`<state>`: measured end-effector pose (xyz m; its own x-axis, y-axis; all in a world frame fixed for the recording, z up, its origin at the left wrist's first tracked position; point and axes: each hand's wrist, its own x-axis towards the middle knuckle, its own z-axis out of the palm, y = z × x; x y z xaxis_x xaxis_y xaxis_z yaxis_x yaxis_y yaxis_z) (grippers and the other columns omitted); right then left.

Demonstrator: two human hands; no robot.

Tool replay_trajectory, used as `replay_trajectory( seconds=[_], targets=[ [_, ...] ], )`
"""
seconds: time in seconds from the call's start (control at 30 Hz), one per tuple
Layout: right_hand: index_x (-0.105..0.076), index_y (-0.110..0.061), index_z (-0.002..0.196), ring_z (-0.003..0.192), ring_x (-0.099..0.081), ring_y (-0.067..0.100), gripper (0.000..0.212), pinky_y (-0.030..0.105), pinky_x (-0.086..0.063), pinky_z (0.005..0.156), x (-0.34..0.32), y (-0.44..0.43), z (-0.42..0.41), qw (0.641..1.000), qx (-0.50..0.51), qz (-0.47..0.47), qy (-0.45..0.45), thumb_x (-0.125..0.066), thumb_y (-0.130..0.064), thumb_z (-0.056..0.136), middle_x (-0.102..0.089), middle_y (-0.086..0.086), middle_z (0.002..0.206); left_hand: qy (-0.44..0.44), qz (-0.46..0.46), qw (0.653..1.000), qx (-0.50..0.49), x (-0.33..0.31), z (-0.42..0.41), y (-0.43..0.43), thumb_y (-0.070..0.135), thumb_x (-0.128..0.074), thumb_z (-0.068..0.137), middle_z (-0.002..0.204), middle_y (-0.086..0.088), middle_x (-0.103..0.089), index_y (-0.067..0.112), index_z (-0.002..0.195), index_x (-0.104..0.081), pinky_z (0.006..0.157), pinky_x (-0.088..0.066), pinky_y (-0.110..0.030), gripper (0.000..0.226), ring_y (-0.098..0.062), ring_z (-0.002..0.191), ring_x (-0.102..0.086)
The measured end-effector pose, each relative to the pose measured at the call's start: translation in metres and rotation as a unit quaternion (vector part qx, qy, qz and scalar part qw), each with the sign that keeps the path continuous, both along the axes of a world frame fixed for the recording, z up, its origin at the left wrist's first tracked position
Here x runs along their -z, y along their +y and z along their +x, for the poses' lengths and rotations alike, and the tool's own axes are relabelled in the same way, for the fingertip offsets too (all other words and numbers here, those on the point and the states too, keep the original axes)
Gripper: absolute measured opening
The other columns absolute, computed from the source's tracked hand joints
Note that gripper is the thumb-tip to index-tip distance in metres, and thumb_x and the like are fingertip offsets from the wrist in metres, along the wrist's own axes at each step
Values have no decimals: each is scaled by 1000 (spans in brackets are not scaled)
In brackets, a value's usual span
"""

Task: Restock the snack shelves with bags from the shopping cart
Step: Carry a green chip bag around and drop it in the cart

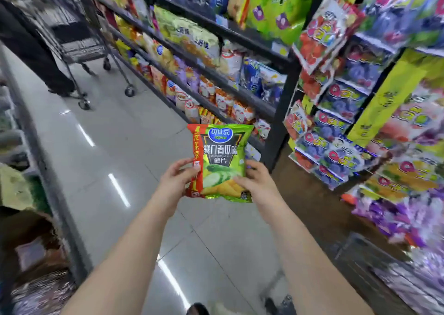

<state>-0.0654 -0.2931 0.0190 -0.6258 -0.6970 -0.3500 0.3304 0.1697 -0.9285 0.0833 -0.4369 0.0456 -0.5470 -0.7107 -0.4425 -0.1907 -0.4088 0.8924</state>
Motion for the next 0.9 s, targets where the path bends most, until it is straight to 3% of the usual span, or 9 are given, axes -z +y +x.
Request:
replay_trajectory(
  seconds=[0.13, 0.3, 0.43, 0.5, 0.57, 0.63, 0.7, 0.83, 0.9],
  targets=[
    [-52, -21, 122, 105, -66, 26, 77, 46, -55, 90, -19, -108, 26, 999, -25, -17, 17, -82, -35, 52, -63, 9, 124, 12, -19, 998, -50, -13, 33, -93, 13, -65, 91, 94, -5, -68, 16, 125, -60, 59, -53, -26, 35, -8, 64, -68],
    [-57, -25, 114, 92, -69, 10, 44, 26, -55, 73, -51, -219, 23, 996, -50, -61, 45, -76, -7, 79, -65, 5, 116, 51, -36, 994, -95, -41, 39, -186, 14, -65, 91, 82, 4, -69, 18, 120, -62, 54, -52, -23, 30, -5, 62, -67],
    [-54, -17, 126, 106, -66, 17, 49, 25, -56, 77, -85, -303, -3, 991, -74, -89, 68, -74, -7, 83, -64, 5, 122, 78, -60, 988, -115, -67, 22, -269, 12, -63, 90, 94, 1, -69, 22, 122, -62, 59, -53, -25, 33, -12, 81, -66],
    [-55, -17, 128, 106, -64, 11, 51, 23, -56, 79, -104, -350, -21, 987, -82, -106, 88, -76, -12, 81, -62, 4, 124, 90, -78, 985, -122, -82, 7, -314, 8, -62, 88, 98, -2, -68, 23, 121, -63, 66, -54, -29, 37, -17, 88, -62],
    [-53, -13, 131, 102, -62, 4, 51, 16, -54, 72, -125, -401, -42, 983, -85, -126, 105, -73, -9, 84, -61, 5, 124, 104, -109, 980, -130, -103, -13, -362, 7, -62, 89, 96, -1, -67, 22, 121, -63, 63, -54, -28, 36, -15, 82, -63],
    [-51, -11, 133, 107, -63, 14, 59, 23, -55, 79, -149, -456, -66, 976, -91, -157, 122, -77, -17, 80, -61, 9, 128, 119, -157, 971, -132, -130, -35, -412, 7, -61, 91, 103, -5, -68, 19, 124, -61, 60, -53, -26, 35, -13, 77, -66],
    [-53, -17, 130, 111, -60, 12, 63, 32, -51, 94, -173, -511, -90, 969, -102, -161, 159, -80, -28, 74, -61, 7, 128, 126, -193, 964, -132, -156, -57, -461, 6, -60, 92, 110, -10, -68, 16, 127, -59, 61, -53, -25, 36, -16, 80, -66],
    [-49, -17, 133, 97, -57, -5, 53, 10, -48, 73, -207, -609, -128, 963, -115, -177, 169, -71, -11, 86, -57, 0, 118, 123, -222, 958, -131, -188, -92, -557, 6, -60, 94, 115, -12, -68, 14, 131, -57, 66, -56, -27, 38, -27, 93, -68],
    [-48, -16, 133, 98, -62, 5, 52, 11, -51, 69, -218, -655, -140, 961, -122, -182, 169, -69, -8, 87, -58, 5, 122, 128, -230, 956, -133, -197, -105, -604, 7, -61, 94, 117, -14, -68, 14, 130, -57, 74, -57, -34, 38, -29, 98, -69]
  ],
)
